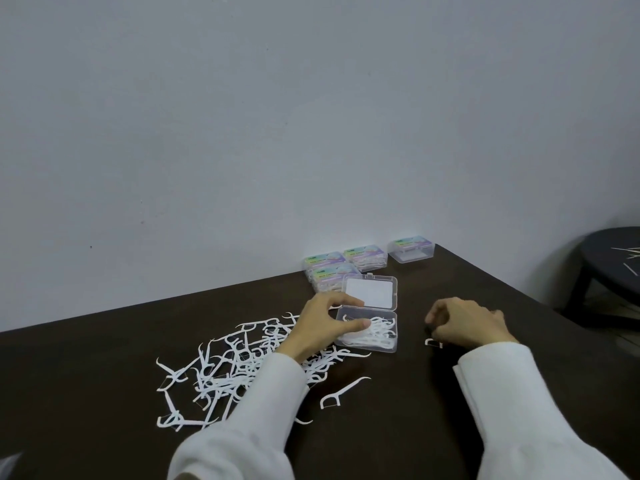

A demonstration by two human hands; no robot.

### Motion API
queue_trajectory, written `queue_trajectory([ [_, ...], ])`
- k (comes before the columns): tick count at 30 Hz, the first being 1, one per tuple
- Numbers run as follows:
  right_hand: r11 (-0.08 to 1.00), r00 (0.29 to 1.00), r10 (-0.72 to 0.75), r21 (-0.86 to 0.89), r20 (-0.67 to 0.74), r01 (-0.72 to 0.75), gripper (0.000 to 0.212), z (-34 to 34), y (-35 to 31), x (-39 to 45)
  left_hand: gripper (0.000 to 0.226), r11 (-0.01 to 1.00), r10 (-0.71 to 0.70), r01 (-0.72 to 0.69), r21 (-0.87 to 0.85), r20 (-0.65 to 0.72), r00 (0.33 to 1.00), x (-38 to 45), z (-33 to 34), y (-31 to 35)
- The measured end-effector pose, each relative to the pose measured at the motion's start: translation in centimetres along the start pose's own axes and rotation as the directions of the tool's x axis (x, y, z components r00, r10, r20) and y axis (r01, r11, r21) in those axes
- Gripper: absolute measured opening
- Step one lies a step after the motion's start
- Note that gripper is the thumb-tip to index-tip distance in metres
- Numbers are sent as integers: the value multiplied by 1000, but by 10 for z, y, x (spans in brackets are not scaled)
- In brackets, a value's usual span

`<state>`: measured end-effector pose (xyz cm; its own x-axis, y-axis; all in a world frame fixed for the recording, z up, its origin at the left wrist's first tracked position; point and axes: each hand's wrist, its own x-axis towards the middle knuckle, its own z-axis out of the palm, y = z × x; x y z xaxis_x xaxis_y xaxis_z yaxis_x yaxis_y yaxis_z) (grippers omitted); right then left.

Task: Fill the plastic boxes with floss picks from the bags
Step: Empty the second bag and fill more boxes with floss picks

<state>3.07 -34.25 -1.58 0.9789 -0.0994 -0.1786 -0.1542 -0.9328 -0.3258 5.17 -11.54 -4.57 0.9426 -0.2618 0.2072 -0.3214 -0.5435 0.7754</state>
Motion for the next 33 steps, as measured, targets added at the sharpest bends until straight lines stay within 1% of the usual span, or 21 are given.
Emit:
queue_trajectory([
  [2, 1000, 1000, 11, 17, 23, -11, 18, -1, 6, 3, 35, 1000, -6, 6, 10, 4, 1000, 2, -1, -4],
  [4, 998, 1000, 13, 63, 5, -13, 13, 0, 9, 5, 29, 999, -5, 4, -33, -13, 1000, 4, 0, -8],
  [7, 998, 998, 6, 59, -62, -3, 10, 4, 9, 6, 19, 992, -24, 18, -125, -48, 999, 6, 0, -10],
  [9, 1000, 994, 2, 21, -113, 1, 10, 6, 4, 5, 18, 990, -20, 13, -138, -52, 998, 5, -1, -8],
  [11, 1000, 988, -11, -24, -154, 7, 10, 7, 0, 3, 18, 994, -4, -1, -105, -39, 999, 5, 0, -9],
  [14, 996, 984, -54, -76, -169, 41, 8, 10, -6, 2, 16, 999, 37, -37, 3, -13, 999, 4, 3, -10],
  [16, 994, 984, -73, -90, -163, 59, 13, 13, -10, 2, 13, 997, 59, -59, 54, -1, 998, 5, 5, -9],
  [18, 996, 978, -82, -31, -192, 78, 17, 16, -11, 5, 12, 995, 53, -57, 84, 46, 998, 5, 6, -6],
  [20, 990, 967, -79, 97, -244, 105, 16, 16, -10, 8, 15, 993, 30, -42, 112, 113, 993, 6, 8, -5],
  [22, 971, 950, -90, 186, -298, 150, 13, 17, -9, 10, 17, 994, 19, -34, 104, 138, 990, 4, 10, -3],
  [25, 923, 930, -173, 276, -326, 269, 8, 22, -13, 14, 18, 999, 11, -19, 47, 173, 985, 3, 9, -2],
  [26, 898, 919, -211, 306, -334, 317, 11, 25, -16, 15, 18, 999, 16, -21, 24, 191, 981, 3, 7, -1],
  [28, 844, 891, -278, 351, -358, 404, 16, 29, -23, 16, 26, 999, 43, -43, -4, 187, 981, 4, 4, 1],
  [29, 817, 876, -306, 369, -374, 443, 17, 31, -25, 16, 31, 998, 47, -38, -55, 168, 985, 5, 4, 1],
  [31, 770, 844, -367, 381, -391, 512, 15, 34, -30, 17, 36, 979, -24, 49, -199, 127, 992, 5, 2, 2],
  [33, 752, 819, -440, 347, -368, 561, 16, 37, -31, 18, 40, 943, -89, 117, -311, 101, 991, 6, 1, 2],
])
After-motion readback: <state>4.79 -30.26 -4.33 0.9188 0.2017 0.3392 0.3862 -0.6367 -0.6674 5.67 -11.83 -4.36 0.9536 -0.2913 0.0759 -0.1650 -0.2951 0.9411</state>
